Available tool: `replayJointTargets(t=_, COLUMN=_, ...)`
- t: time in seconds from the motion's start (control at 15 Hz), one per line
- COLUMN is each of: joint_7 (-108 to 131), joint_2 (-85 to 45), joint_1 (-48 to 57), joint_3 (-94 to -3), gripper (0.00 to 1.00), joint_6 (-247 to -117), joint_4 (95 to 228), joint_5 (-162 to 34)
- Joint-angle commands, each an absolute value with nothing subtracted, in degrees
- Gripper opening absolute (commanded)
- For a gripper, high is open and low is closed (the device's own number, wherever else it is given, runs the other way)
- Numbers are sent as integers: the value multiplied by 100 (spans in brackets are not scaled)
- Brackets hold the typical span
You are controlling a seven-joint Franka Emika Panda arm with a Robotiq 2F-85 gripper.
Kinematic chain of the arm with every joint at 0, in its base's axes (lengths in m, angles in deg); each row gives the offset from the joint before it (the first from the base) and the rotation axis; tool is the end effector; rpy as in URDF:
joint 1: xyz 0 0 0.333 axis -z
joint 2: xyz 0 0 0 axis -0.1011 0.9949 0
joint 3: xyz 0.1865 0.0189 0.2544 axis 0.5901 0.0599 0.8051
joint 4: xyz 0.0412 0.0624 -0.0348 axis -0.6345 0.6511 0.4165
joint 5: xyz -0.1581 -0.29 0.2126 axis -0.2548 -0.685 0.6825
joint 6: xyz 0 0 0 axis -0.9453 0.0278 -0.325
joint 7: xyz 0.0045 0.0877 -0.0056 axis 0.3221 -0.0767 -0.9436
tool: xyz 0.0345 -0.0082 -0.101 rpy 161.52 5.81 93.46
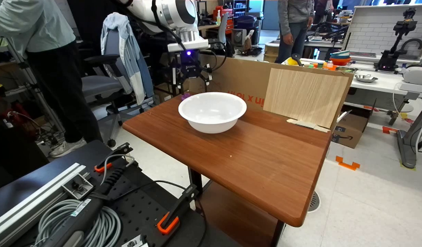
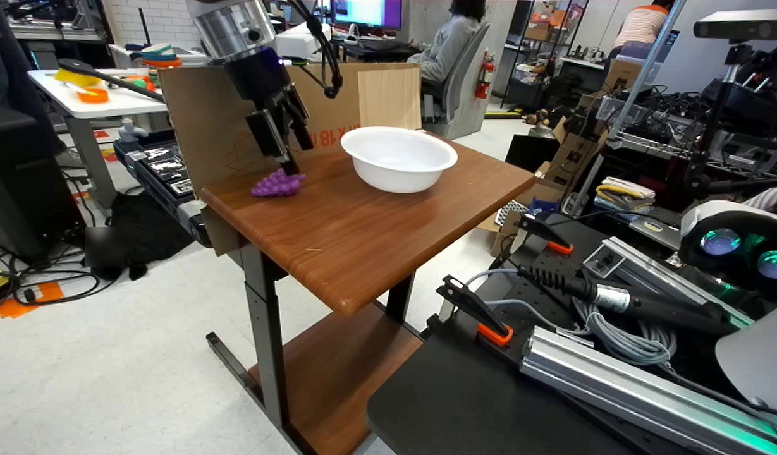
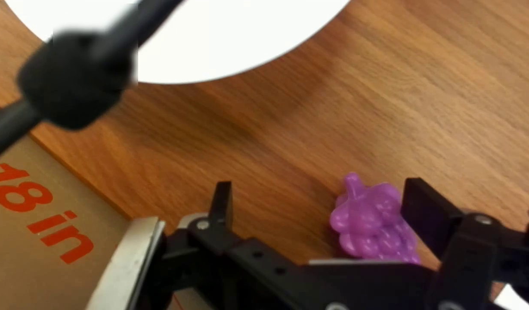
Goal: Put the purple object into the white bowl
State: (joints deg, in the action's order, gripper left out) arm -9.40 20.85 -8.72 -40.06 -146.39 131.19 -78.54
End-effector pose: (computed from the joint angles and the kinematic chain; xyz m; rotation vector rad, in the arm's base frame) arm 0.7057 0.1966 0.1900 2.7029 0.9726 -0.5111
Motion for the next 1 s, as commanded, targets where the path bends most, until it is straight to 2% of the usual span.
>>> replayJointTargets(t=0.0, joint_7=-860, joint_2=2576, joint_1=-1014, joint_3=-4084, gripper=100, joint_6=-14175, joint_4=12324, joint_5=-7849)
replayJointTargets(t=0.4, joint_7=-836, joint_2=2824, joint_1=-1264, joint_3=-4062, gripper=100, joint_6=-13937, joint_4=11959, joint_5=-7857)
replayJointTargets(t=0.47, joint_7=-832, joint_2=2864, joint_1=-1291, joint_3=-4073, gripper=75, joint_6=-13902, joint_4=11901, joint_5=-7858)
replayJointTargets(t=0.53, joint_7=-841, joint_2=2898, joint_1=-1310, joint_3=-4072, gripper=74, joint_6=-13859, joint_4=11851, joint_5=-7850)
replayJointTargets(t=0.6, joint_7=-830, joint_2=2928, joint_1=-1316, joint_3=-4078, gripper=68, joint_6=-13812, joint_4=11804, joint_5=-7842)
replayJointTargets(t=0.67, joint_7=-822, joint_2=2955, joint_1=-1313, joint_3=-4083, gripper=57, joint_6=-13771, joint_4=11761, joint_5=-7830)
replayJointTargets(t=0.93, joint_7=-749, joint_2=3039, joint_1=-1163, joint_3=-4105, gripper=27, joint_6=-13585, joint_4=11678, joint_5=-7716)
